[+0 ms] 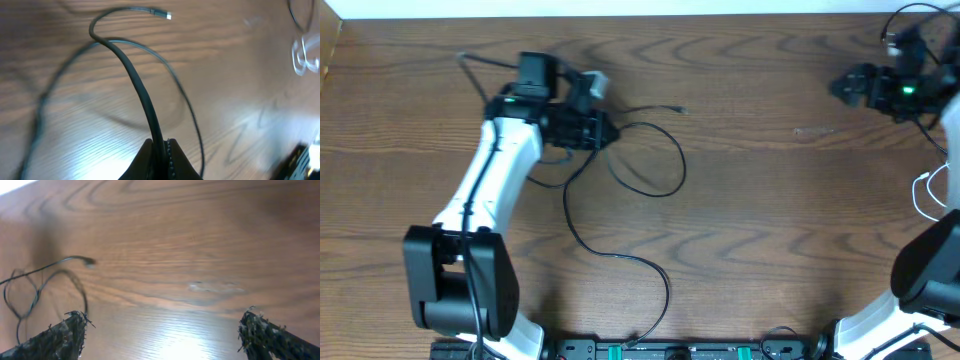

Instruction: Untangle cables

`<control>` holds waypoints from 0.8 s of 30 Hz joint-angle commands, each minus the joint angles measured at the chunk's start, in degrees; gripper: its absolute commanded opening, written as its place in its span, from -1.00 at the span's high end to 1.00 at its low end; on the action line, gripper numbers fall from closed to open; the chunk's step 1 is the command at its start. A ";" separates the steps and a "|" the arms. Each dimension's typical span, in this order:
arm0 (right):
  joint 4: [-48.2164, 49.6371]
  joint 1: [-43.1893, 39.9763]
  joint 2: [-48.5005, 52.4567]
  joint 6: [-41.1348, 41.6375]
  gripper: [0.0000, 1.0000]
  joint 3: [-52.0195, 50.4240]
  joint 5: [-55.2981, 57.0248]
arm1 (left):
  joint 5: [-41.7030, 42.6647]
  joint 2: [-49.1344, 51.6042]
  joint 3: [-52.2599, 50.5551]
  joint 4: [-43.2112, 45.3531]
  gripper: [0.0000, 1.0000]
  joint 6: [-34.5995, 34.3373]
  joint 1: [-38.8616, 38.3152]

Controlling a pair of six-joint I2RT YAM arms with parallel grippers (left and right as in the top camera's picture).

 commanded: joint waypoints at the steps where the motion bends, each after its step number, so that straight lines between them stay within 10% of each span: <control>1: -0.35 4.39 -0.87 -2.01 -0.94 0.39 0.87 | -0.24 -0.48 0.13 1.11 0.84 4.15 -4.11; 6: -2.14 8.96 -0.87 -2.05 -0.96 0.39 0.96 | -8.55 -0.48 0.13 1.33 -0.84 4.09 -7.28; 12: -3.17 13.53 -0.87 -2.03 -0.97 0.39 4.81 | -29.68 -0.48 0.13 0.09 -0.85 -5.46 -6.16; 24: -4.46 18.01 -0.87 -2.03 -0.95 0.39 4.81 | -35.87 0.09 0.11 -1.95 -0.86 -7.52 2.19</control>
